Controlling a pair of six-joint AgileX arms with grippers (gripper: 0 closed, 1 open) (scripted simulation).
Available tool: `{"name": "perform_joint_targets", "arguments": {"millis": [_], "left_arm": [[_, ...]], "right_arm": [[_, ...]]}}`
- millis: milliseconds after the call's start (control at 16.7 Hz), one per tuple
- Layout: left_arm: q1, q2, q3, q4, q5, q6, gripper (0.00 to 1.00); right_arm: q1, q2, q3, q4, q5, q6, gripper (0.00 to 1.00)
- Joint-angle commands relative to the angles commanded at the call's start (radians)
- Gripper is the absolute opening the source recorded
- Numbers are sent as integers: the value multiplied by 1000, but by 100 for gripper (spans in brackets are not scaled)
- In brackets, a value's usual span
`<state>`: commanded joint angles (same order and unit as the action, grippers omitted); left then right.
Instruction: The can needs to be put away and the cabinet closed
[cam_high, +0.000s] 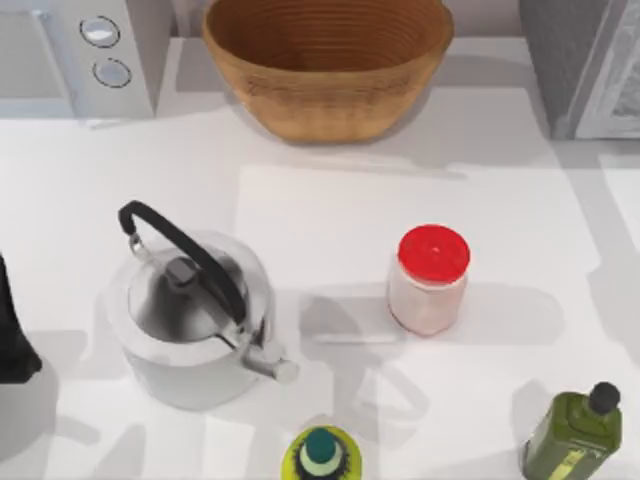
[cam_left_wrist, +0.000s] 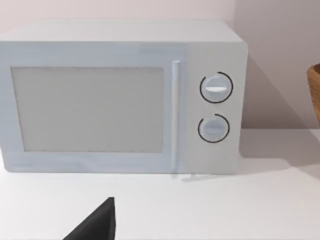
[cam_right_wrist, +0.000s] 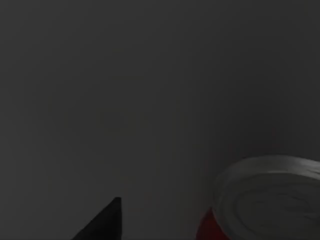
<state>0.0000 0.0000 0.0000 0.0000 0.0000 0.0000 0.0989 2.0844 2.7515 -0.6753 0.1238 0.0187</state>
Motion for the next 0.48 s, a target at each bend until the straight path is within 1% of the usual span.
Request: {"name": "perform_joint_targets", "arguments": {"millis": [240,480], "left_arm": [[0,0,0,0,0,0,100],[0,0,0,0,0,0,100]], "right_arm": [[0,-50,-49,23,-19,6,100],[-12,-239,-240,94,-73,17,100]]}}
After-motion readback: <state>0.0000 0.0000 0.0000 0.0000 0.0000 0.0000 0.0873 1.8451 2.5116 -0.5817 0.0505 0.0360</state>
